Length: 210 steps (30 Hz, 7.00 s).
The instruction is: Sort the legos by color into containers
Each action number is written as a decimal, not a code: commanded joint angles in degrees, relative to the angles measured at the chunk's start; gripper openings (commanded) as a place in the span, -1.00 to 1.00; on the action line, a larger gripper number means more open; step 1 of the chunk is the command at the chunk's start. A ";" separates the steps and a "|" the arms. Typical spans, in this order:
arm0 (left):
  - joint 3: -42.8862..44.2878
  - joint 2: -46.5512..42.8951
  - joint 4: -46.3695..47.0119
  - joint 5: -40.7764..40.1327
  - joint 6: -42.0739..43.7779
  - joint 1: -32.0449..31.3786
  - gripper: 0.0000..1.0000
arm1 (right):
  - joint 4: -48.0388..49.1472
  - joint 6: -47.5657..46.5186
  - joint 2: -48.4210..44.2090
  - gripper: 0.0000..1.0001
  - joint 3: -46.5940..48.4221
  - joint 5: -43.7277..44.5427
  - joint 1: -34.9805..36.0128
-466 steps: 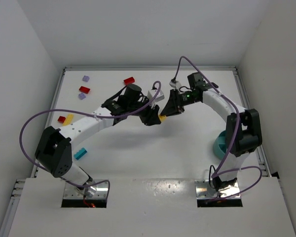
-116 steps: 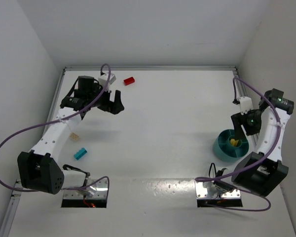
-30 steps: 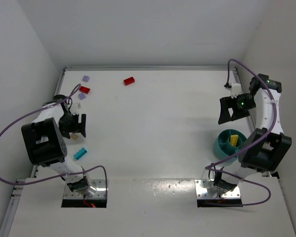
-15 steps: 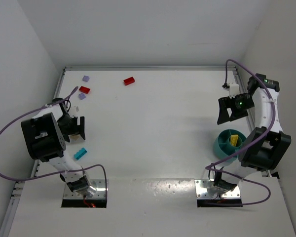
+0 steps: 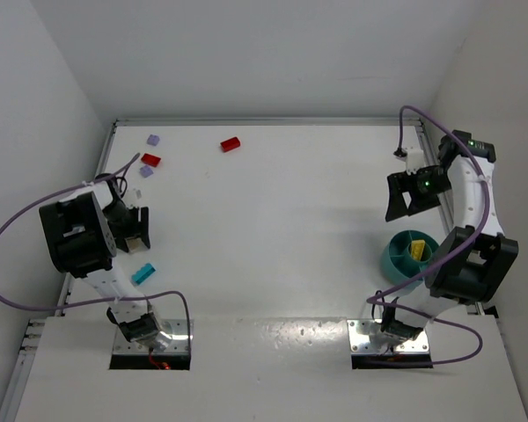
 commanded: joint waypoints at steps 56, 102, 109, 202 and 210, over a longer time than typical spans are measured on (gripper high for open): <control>15.83 -20.74 20.45 23.46 -4.20 -55.11 -0.73 | 15.60 29.21 15.93 0.73 12.86 -42.90 31.75; 15.21 -18.45 21.50 20.82 -6.66 -59.77 -0.71 | 22.47 37.66 16.03 -0.68 6.71 -39.48 38.69; 15.21 -19.50 21.50 19.59 -9.20 -59.77 0.65 | 17.81 31.68 12.52 -1.00 6.10 -30.44 36.33; 31.38 -13.71 -1.61 25.39 -9.12 -37.88 1.00 | 10.77 23.07 -24.84 -1.00 -22.65 27.43 -16.23; 31.38 -13.71 -1.61 25.39 -9.12 -37.88 1.00 | 10.25 20.61 -22.30 -0.91 -22.12 22.49 -19.05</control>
